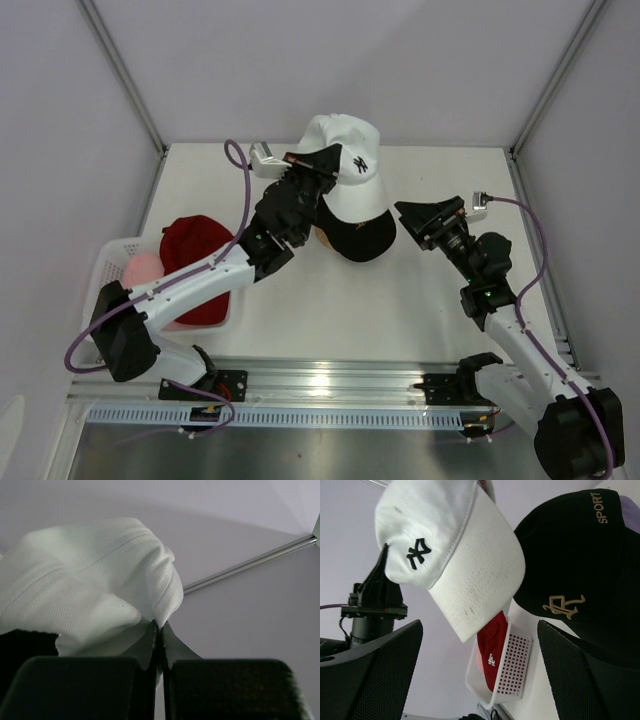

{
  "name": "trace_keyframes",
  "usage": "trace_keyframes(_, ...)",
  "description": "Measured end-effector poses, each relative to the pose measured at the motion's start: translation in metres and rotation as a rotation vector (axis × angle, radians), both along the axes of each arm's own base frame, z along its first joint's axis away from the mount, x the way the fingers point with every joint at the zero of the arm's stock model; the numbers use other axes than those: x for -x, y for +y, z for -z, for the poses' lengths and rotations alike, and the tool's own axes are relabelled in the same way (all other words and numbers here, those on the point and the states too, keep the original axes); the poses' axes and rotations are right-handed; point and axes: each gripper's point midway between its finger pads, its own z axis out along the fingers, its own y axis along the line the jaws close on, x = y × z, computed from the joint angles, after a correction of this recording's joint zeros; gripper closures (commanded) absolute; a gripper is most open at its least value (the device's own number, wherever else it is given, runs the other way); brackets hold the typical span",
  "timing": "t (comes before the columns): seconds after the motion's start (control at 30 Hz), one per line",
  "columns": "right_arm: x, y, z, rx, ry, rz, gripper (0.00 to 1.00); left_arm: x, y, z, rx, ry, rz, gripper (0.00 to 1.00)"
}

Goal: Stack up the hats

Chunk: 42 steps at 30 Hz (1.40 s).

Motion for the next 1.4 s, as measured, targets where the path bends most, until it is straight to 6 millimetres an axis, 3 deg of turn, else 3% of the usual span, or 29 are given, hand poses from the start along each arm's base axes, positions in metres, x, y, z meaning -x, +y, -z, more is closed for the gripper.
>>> trace_keyframes(0.13, -0.004, 0.004, -0.002, -0.047, -0.005, -0.002, 0.01, -0.005, -0.007, 0.011, 0.008, 0.019, 0.004, 0.99)
trace_keyframes(0.33, -0.014, 0.012, 0.036, -0.084, 0.096, -0.005, 0.01, -0.013, -0.022, 0.039, -0.001, 0.080, 0.024, 0.99)
trace_keyframes(0.5, -0.023, 0.014, 0.039, -0.122, 0.106, -0.006, 0.09, -0.012, -0.030, 0.053, 0.011, 0.129, 0.055, 0.99)
trace_keyframes(0.8, -0.030, 0.021, 0.031, -0.155, 0.089, -0.026, 0.05, -0.013, -0.023, 0.050, 0.033, 0.137, 0.023, 0.99)
trace_keyframes(1.07, -0.019, 0.037, 0.032, -0.173, 0.086, -0.060, 0.02, -0.014, -0.021, 0.044, 0.134, 0.155, 0.016, 0.99)
trace_keyframes(1.2, -0.012, 0.044, 0.030, -0.183, 0.072, -0.072, 0.02, -0.015, -0.025, 0.029, 0.188, 0.146, 0.031, 0.99)
trace_keyframes(1.4, -0.010, 0.035, 0.037, -0.192, 0.074, -0.025, 0.01, -0.013, -0.028, 0.027, 0.231, 0.166, 0.054, 0.99)
